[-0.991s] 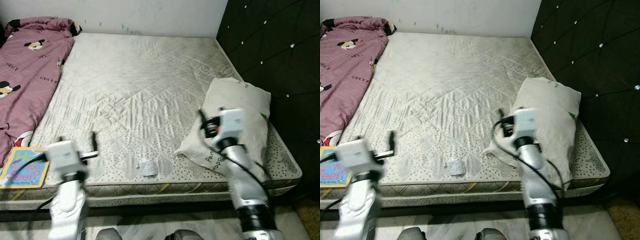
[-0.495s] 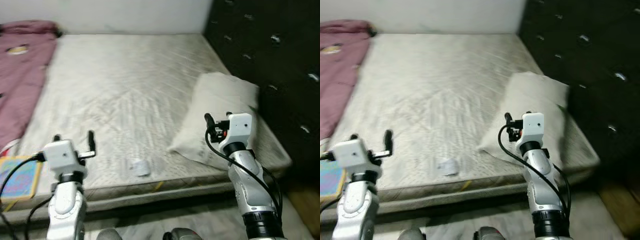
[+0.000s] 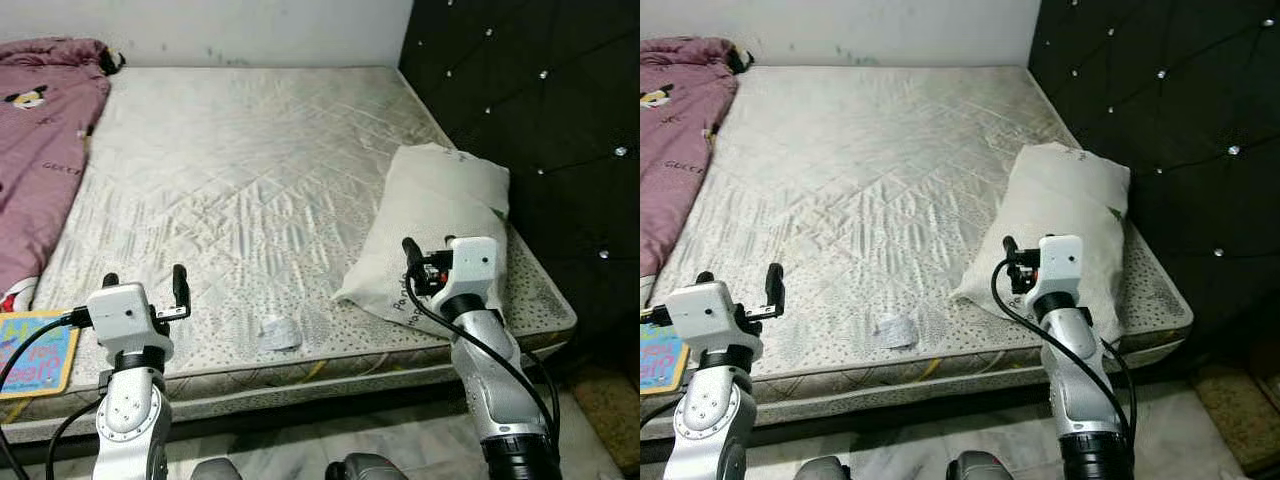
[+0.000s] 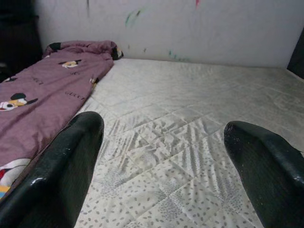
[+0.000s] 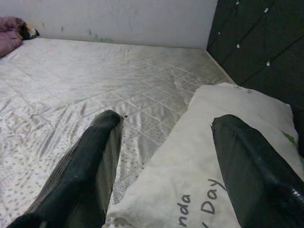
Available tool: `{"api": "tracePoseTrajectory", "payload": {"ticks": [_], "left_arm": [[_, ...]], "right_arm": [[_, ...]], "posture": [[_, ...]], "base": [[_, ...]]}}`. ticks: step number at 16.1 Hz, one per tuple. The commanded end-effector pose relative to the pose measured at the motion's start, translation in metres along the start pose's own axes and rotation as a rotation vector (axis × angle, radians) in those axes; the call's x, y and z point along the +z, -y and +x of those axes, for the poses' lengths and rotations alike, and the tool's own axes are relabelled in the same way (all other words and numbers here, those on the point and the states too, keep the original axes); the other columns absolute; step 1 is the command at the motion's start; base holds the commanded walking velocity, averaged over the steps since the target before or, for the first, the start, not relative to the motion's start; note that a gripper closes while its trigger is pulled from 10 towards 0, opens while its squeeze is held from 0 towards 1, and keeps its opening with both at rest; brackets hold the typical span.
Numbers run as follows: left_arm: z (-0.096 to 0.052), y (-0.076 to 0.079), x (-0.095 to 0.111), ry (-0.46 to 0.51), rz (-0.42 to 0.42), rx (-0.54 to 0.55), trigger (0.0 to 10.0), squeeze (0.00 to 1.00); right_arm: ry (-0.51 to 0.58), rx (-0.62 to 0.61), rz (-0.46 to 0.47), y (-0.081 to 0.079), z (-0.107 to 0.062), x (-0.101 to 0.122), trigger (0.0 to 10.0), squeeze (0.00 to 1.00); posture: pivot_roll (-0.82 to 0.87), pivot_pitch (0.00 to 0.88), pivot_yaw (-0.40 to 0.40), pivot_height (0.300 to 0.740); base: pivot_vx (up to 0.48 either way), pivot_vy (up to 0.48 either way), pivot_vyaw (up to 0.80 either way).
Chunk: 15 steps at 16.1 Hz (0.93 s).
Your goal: Clean up the room
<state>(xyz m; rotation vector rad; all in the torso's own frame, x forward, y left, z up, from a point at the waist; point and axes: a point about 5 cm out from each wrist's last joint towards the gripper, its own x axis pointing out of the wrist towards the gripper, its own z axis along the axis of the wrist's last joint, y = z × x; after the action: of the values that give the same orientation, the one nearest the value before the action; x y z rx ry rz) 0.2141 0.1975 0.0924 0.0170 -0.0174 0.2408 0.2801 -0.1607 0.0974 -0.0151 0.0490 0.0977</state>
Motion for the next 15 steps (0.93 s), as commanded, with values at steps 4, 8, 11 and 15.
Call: {"api": "tracePoseTrajectory", "payload": {"ticks": [4, 8, 11, 15], "left_arm": [[-0.001, 0.002, -0.002, -0.001, 0.006, -0.013, 10.0, 0.0], [-0.001, 0.005, -0.002, 0.004, 0.001, 0.002, 10.0, 0.0], [-0.007, 0.006, -0.003, 0.001, -0.009, 0.03, 10.0, 0.0], [-0.008, 0.006, -0.005, -0.004, -0.014, 0.038, 10.0, 0.0]], "right_arm": [[0.006, 0.002, -0.01, 0.0, 0.003, 0.004, 10.0, 0.0], [-0.002, 0.025, -0.029, 0.0, 0.008, 0.004, 10.0, 0.0], [-0.005, 0.055, -0.046, -0.001, 0.012, 0.007, 10.0, 0.0], [-0.005, 0.063, -0.045, -0.003, 0.014, 0.007, 10.0, 0.0]], "posture": [[0.0, 0.0, -0.046, 0.74], [0.01, 0.0, -0.071, 0.74], [0.01, 0.0, -0.105, 0.74], [0.0, 0.0, -0.095, 0.74]], "base": [[0.0, 0.0, 0.0], [0.0, 0.0, 0.0], [0.0, 0.0, 0.0], [0.0, 0.0, 0.0]]}}
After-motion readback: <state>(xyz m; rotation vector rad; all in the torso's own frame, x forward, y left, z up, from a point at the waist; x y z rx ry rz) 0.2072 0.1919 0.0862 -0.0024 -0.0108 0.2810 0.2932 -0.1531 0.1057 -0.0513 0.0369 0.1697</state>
